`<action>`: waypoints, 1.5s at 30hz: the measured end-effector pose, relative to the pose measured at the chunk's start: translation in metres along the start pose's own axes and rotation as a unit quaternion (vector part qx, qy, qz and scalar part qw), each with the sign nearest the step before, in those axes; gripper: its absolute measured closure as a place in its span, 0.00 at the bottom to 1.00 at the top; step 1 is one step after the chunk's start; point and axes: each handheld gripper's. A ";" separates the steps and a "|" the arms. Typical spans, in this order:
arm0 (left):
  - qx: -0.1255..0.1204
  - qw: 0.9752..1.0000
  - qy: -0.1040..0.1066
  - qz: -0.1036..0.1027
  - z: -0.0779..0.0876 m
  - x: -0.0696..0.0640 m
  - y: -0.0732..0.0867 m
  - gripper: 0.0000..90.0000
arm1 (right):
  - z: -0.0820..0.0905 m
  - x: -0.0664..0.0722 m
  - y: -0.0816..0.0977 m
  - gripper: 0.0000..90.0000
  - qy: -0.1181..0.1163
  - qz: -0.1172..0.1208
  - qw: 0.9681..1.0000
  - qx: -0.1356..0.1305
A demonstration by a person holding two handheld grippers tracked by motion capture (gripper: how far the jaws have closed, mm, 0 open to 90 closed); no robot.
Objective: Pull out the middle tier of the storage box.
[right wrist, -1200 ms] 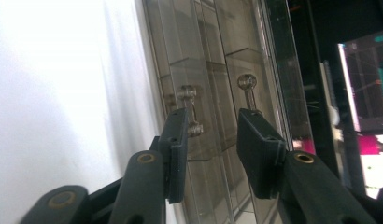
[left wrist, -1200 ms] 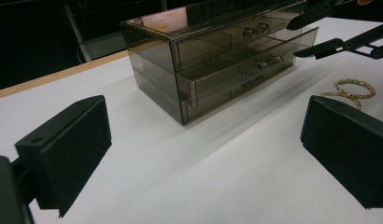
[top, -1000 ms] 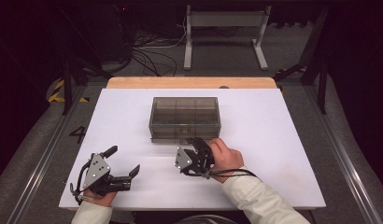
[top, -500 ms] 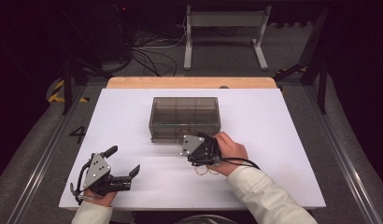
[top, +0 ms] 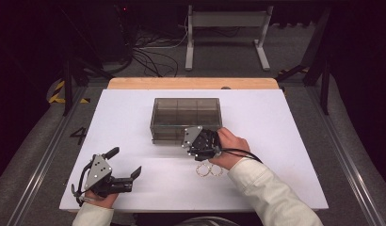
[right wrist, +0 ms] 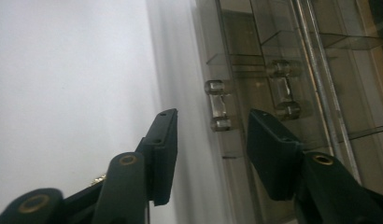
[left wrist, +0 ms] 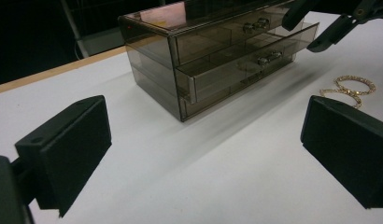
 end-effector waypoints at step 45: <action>0.000 1.000 0.000 0.001 0.001 0.000 0.000 0.03 | -0.013 0.013 -0.007 0.79 -0.054 0.015 0.998 0.042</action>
Point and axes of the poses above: each handheld gripper's, and its own axes: z roughly backward along the jaws, y roughly out of its underside, x roughly to its left, and after that the axes turned 12 degrees about z, right-handed
